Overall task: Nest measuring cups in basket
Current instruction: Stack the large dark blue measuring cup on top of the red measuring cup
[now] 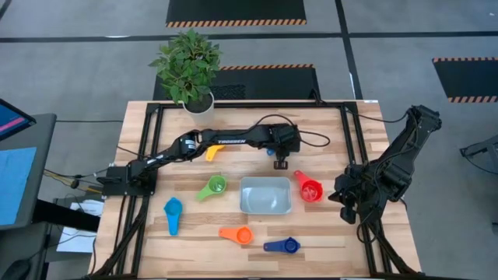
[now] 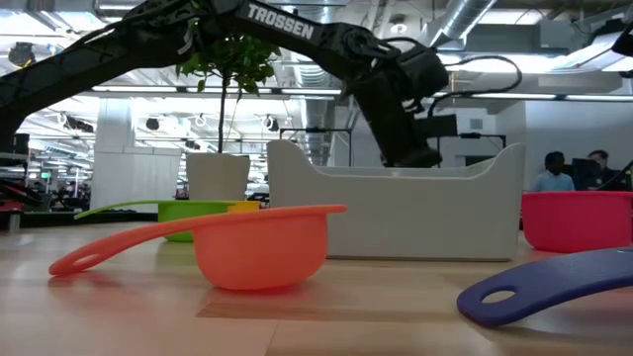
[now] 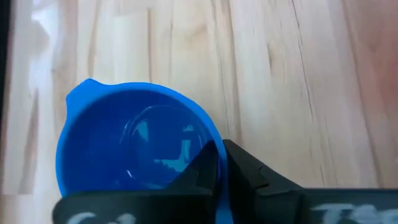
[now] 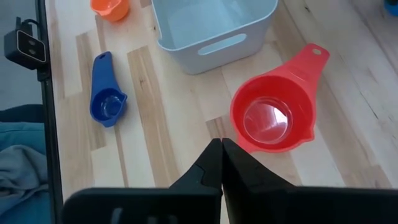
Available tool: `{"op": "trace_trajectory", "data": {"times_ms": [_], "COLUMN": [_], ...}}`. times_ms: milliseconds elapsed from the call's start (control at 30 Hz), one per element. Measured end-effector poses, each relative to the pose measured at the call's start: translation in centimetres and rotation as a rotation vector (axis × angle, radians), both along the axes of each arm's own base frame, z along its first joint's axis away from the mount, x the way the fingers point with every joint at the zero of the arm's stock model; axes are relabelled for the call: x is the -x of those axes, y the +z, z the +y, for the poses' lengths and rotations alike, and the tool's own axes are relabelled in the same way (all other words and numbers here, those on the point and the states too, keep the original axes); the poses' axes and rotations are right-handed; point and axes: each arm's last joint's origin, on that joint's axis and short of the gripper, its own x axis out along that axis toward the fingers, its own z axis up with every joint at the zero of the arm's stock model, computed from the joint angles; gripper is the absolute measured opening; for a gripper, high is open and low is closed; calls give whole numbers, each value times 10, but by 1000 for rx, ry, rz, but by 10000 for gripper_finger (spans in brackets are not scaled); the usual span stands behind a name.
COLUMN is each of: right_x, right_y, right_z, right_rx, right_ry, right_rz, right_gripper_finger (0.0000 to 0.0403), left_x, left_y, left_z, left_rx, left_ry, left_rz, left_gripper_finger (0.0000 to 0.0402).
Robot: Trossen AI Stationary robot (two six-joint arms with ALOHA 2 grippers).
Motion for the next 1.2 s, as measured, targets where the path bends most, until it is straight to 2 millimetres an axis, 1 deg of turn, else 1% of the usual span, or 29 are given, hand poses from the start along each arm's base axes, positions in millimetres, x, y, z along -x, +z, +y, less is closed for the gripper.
{"op": "trace_trajectory", "data": {"times_ms": [133, 267, 433, 567, 700, 833, 967, 1100, 1200], "right_x": [0, 0, 2, 3, 6, 12, 22, 33, 39], "right_y": [0, 0, -1, -1, 2, 17, 40, 60, 69], "right_z": [0, 0, -4, -8, -13, -22, -34, -48, -56], "right_rx": [-2, 0, 55, 116, 143, 156, 159, 149, 138], "right_ry": [0, 0, 5, -18, -40, -51, -45, -48, -54], "right_rz": [-1, 0, 15, -8, -47, -69, -75, -95, -121], "right_gripper_finger": [31, 35, 23, 13, 18, 30, 28, 16, 14], "left_x": [-1, 0, 2, 4, 5, 6, 8, 7, 6], "left_y": [6, 14, 24, 34, 40, 46, 58, 64, 67], "left_z": [-2, -11, -26, -37, -44, -49, -55, -72, -87], "left_rx": [-12, -15, -28, -61, -72, -75, -81, -82, -96], "left_ry": [-10, -32, -70, -77, -88, -98, -110, -158, -201], "left_rz": [-12, -18, -10, -11, -12, -20, -50, -70, -86], "left_gripper_finger": [2, 1, 1, 1, 0, 0, 0, 0, 0]}}
